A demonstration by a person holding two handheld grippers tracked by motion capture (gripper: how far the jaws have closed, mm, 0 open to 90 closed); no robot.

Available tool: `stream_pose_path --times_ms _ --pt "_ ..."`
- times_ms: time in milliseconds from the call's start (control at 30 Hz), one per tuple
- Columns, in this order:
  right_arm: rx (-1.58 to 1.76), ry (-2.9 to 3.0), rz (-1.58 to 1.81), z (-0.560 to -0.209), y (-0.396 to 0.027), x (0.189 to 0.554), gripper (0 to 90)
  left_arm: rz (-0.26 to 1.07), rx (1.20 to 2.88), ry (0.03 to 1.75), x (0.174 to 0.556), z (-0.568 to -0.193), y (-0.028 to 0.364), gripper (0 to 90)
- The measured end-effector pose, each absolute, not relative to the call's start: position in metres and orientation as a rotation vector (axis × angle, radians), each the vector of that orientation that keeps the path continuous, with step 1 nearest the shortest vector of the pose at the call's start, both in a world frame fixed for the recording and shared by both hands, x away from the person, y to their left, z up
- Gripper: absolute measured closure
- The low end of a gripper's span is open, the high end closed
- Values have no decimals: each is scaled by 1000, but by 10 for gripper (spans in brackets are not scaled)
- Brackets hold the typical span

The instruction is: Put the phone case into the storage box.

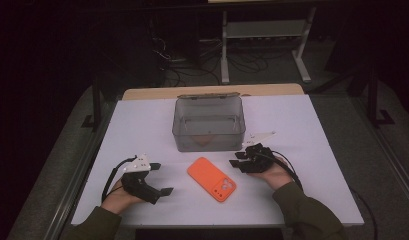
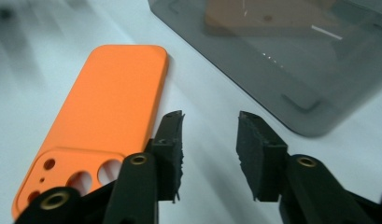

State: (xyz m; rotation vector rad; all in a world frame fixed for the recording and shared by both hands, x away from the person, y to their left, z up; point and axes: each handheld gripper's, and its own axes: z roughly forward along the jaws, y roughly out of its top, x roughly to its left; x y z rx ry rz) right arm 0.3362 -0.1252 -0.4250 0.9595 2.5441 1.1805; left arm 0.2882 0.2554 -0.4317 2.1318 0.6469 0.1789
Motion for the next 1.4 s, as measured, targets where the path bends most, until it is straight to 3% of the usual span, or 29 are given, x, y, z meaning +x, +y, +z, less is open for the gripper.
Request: stream_pose_path --times_ms 333,633,800,933,1400 --pt "1000 2507 1215 -425 -146 324 392 182 2132 650 288 -432 256 0" --pt "1032 2463 1197 -428 -157 311 153 183 2133 655 288 -432 256 0" --pt "1032 2447 1191 -431 -162 306 117 183 2135 654 288 -432 256 0" --pt "1028 2427 1196 -432 -168 300 23 178 2131 660 287 -433 256 0" --pt "1060 2355 1259 -436 -196 282 0 186 2117 661 287 -431 257 0"
